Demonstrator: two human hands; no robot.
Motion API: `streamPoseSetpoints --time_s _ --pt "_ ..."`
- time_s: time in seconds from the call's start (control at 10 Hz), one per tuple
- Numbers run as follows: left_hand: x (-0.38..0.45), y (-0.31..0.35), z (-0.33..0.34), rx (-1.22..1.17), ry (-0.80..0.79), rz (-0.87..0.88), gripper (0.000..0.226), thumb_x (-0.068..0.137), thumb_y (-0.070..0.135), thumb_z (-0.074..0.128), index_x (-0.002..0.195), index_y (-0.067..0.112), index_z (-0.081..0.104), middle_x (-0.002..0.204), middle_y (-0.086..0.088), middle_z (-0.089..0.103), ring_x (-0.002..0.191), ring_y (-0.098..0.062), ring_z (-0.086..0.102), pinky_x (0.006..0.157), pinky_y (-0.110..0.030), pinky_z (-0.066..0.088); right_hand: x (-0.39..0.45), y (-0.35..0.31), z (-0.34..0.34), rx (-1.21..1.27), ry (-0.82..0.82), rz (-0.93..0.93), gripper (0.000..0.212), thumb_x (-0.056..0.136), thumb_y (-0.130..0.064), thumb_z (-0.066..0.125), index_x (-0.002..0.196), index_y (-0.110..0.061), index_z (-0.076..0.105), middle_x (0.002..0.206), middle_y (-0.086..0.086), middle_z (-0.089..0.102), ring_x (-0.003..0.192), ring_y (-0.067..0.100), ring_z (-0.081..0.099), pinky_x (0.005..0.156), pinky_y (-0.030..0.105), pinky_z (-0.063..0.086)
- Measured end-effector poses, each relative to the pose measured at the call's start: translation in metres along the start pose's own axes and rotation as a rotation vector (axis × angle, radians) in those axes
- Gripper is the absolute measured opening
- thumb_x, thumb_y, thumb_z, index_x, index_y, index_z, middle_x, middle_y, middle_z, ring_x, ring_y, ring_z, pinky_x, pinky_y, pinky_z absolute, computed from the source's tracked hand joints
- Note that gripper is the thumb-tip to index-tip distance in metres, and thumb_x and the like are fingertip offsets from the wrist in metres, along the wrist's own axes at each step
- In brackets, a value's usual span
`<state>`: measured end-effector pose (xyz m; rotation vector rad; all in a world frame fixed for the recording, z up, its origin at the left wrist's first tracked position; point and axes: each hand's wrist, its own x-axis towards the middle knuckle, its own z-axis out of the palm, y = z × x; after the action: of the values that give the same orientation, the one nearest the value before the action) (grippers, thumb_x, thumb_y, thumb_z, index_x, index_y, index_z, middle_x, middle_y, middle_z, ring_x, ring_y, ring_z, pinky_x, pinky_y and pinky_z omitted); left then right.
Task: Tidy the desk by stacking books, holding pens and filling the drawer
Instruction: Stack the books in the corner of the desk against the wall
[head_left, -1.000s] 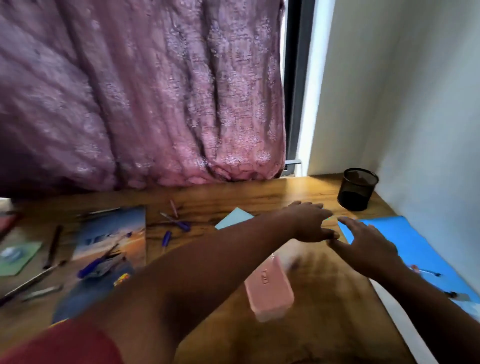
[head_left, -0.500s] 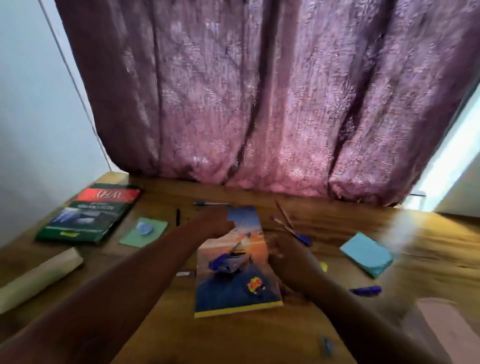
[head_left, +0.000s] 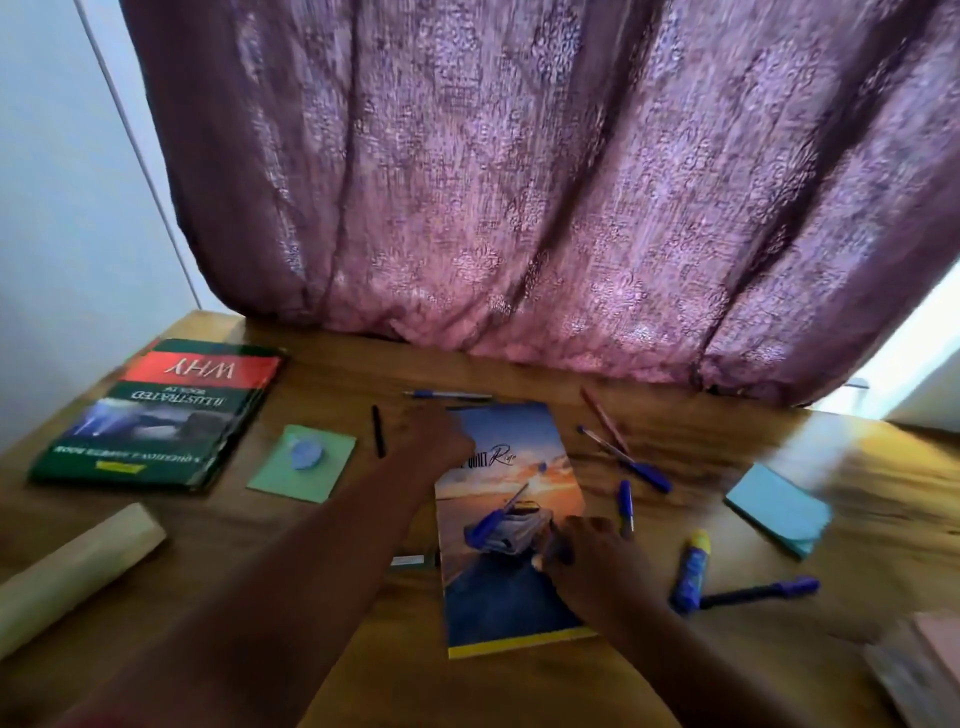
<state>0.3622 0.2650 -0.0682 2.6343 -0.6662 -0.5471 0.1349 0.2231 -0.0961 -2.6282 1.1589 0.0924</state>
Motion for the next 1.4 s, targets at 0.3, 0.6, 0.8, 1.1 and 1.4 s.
streamPoseSetpoints --time_s 0.3,0.6,0.8,1.1,1.4 --pt "0.012 0.006 0.003 -0.18 -0.145 -0.023 0.078 0.077 0.025 0.079 0.138 0.0 0.037 0.137 -0.015 0.049 0.122 -0.028 0.052 0.103 -0.038 0.045 -0.007 -0.01 -0.009 -0.107 0.053 -0.061 0.046 0.093 -0.038 0.044 0.136 -0.026 0.035 0.142 0.008 0.04 0.125 0.03 0.04 0.097 0.04 0.041" --pt "0.014 0.001 0.007 -0.191 -0.16 0.123 0.05 0.086 0.013 0.069 0.13 0.001 0.048 0.133 -0.01 0.054 0.114 -0.022 0.055 0.101 -0.034 0.044 0.035 -0.037 -0.008 -0.349 -0.079 -0.612 0.052 0.092 -0.013 0.051 0.141 -0.019 0.036 0.147 0.007 0.039 0.137 0.028 0.032 0.11 0.041 0.032" --pt "0.015 -0.006 0.013 -0.312 -0.134 0.142 0.057 0.076 0.013 0.078 0.127 0.003 0.054 0.127 -0.012 0.061 0.111 -0.026 0.059 0.09 -0.031 0.049 0.048 -0.001 -0.044 -0.285 0.112 -0.723 0.044 0.082 -0.006 0.049 0.124 -0.015 0.053 0.122 0.007 0.061 0.109 0.023 0.06 0.087 0.036 0.051" --pt "0.026 -0.008 0.017 -0.334 -0.139 0.149 0.013 0.089 0.005 0.063 0.078 0.012 0.057 0.081 0.001 0.055 0.078 -0.014 0.055 0.068 -0.02 0.045 0.066 0.067 -0.046 -0.424 0.144 -0.766 0.028 0.075 -0.024 0.041 0.1 -0.022 0.053 0.094 -0.003 0.07 0.086 0.012 0.069 0.066 0.019 0.052" --pt "0.032 -0.006 0.018 -0.321 -0.151 0.156 0.024 0.087 0.002 0.062 0.07 0.015 0.052 0.072 0.002 0.05 0.071 -0.01 0.05 0.06 -0.024 0.044 0.076 0.077 -0.038 -0.238 0.053 -0.738 0.036 0.083 -0.007 0.047 0.116 -0.013 0.061 0.127 0.01 0.059 0.117 0.025 0.057 0.095 0.034 0.05"
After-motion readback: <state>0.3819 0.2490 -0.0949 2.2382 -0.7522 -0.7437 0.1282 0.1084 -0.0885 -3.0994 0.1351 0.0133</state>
